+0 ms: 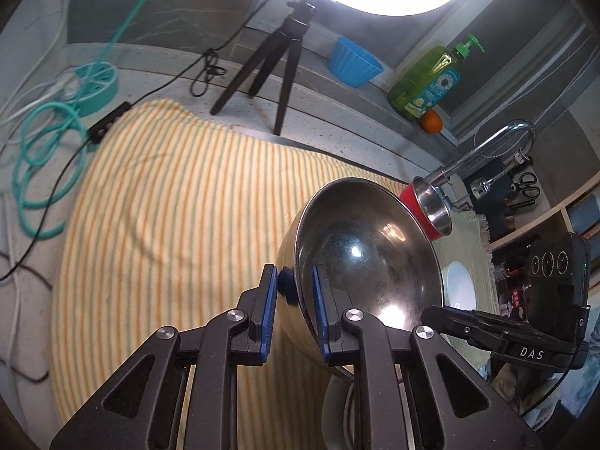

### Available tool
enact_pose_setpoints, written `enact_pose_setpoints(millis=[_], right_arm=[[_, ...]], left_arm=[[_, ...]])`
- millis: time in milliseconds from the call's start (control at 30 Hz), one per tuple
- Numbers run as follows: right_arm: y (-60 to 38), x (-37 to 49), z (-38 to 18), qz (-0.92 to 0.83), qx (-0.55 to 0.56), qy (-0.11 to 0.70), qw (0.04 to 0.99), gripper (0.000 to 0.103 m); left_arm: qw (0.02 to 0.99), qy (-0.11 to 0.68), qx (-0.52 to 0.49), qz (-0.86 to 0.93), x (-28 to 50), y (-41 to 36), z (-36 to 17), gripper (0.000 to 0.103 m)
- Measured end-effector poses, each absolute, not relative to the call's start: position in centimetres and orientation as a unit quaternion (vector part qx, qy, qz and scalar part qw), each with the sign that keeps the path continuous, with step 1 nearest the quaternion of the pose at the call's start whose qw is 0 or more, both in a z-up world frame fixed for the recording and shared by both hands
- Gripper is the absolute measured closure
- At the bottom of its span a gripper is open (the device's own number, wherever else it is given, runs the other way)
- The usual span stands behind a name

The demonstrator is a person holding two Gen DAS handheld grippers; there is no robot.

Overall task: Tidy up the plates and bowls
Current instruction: 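Carry the steel bowl beside the plate stack, lower it and open both grippers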

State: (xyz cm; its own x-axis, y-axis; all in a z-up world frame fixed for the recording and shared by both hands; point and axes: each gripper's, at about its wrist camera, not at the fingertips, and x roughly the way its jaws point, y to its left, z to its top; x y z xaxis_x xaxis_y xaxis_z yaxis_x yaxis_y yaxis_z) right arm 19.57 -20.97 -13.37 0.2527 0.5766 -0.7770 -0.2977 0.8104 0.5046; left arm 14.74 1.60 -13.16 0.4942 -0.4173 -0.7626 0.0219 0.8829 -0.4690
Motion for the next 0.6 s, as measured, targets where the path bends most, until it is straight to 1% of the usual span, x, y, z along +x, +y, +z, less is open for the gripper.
enact_pose_setpoints(millis=[300,600], right_arm=[[-17.2,16.5,-14.4,0.314,0.097,0.556,0.763,0.077],[-14.4,14.4,-16.0,0.336,0.071,0.572,0.745,0.077]], left_arm=[[0.847,0.474,-0.220,-0.094,9.9,4.5,-13.1,0.086],[0.843,0.477,-0.242,-0.064,5.9,6.7,-14.2,0.085]])
